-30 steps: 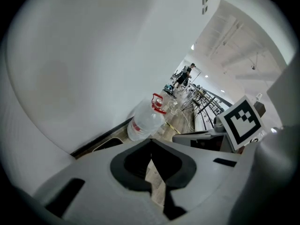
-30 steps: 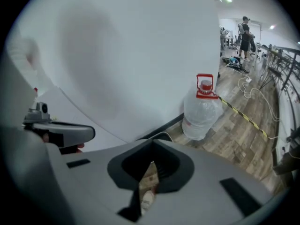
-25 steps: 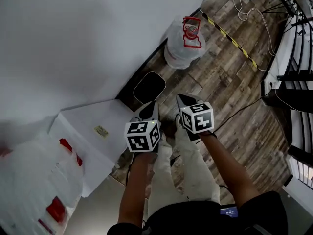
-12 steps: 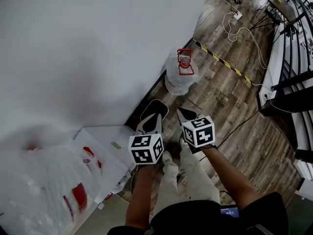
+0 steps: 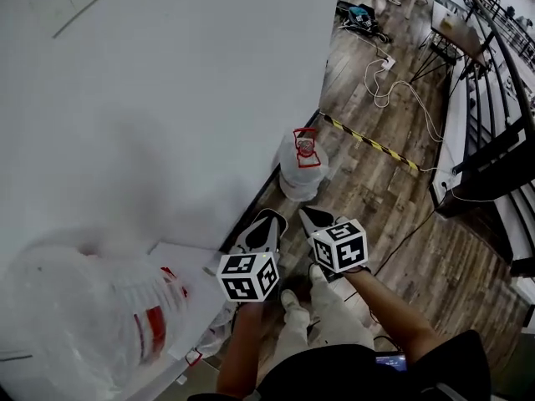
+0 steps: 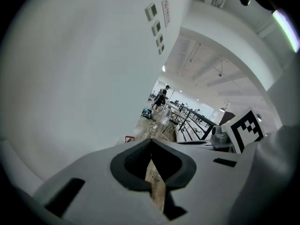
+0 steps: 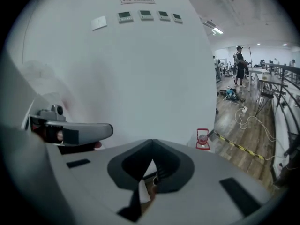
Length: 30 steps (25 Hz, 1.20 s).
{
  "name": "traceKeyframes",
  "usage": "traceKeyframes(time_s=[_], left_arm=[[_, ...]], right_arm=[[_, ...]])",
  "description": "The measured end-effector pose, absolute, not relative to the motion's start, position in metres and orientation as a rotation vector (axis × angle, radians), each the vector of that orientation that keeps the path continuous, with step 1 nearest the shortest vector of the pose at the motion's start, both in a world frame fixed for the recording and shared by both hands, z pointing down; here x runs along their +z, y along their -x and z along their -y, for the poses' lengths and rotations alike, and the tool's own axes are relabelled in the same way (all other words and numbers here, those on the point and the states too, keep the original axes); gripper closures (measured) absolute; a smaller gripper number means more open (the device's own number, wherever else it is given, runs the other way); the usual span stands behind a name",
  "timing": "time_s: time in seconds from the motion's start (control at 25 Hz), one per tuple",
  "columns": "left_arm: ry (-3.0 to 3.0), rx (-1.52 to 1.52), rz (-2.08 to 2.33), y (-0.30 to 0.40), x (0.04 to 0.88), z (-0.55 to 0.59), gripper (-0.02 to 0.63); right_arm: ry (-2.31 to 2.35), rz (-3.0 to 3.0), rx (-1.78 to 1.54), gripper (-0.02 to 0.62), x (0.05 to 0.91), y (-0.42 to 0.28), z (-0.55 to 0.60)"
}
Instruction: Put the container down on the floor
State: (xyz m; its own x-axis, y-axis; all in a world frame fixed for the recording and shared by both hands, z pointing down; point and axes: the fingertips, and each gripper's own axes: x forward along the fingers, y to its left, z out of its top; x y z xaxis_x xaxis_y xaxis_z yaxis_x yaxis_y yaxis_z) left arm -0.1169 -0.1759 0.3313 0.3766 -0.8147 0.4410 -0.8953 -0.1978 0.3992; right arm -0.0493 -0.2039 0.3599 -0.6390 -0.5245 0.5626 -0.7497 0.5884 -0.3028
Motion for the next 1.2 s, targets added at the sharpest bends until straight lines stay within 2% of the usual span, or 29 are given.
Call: traceKeyframes(time_s=[0.72,1.2], left_arm=[[-2.282,0.061,1.525,0.086,0.196,0.151,0.589],[-2.332,0.024,1.553,0.045,0.162,0.133,0.589]], right_arm=[[-1.141,2.588,0.592,0.566,0.225,0.022,0.175],[-1.156,2.669,0.516,0.566,0.180,-0.014,0.160]])
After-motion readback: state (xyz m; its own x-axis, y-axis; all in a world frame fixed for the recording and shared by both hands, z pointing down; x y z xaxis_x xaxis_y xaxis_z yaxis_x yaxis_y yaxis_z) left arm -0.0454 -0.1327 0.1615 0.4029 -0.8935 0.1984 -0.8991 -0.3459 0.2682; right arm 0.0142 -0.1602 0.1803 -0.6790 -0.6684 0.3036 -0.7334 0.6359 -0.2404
